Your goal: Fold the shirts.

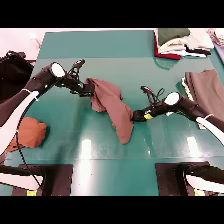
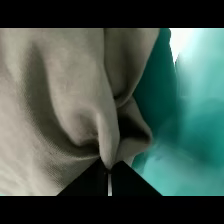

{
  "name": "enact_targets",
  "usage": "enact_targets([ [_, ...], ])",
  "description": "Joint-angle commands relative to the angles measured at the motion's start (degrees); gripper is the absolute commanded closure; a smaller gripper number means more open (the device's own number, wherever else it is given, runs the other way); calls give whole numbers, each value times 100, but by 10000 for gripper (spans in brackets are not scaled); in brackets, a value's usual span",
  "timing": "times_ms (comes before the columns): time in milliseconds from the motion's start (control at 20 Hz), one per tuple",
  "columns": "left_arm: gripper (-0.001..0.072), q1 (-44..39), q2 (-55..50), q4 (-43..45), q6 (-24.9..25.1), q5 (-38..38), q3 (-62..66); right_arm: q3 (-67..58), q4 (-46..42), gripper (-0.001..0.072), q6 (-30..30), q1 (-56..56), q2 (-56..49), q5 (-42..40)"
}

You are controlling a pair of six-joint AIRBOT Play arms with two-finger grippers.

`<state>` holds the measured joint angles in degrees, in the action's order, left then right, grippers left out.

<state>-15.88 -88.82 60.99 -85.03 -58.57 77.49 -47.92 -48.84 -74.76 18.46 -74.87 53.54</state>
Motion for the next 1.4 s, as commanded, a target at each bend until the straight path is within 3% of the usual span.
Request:
enact_targets([
  [0,683,175,234,225,-2,-105,24,-520,-684,694,-85,-188,208,98],
  [250,683,861,1635,846,4,-221,289,-1788,-1886,695,-216,-1268,1685,1058],
  [400,683,931,2730,1410,7,-319,734,-2739,-1871,695,-214,-1976,2476,1567],
  [750,683,931,4507,1355,153,-708,2234,-4234,-1873,695,-282,-2957,3421,2354],
  [1000,684,931,4553,1272,153,-890,2741,-3801,-1862,695,-758,-3222,3442,2841],
  [1200,683,931,3600,1268,157,-1661,2439,-2695,-1882,695,-981,-2889,2835,2883],
  [1350,682,931,2618,1200,350,-1974,1797,-2216,-1954,695,-979,-2481,1808,2439],
])
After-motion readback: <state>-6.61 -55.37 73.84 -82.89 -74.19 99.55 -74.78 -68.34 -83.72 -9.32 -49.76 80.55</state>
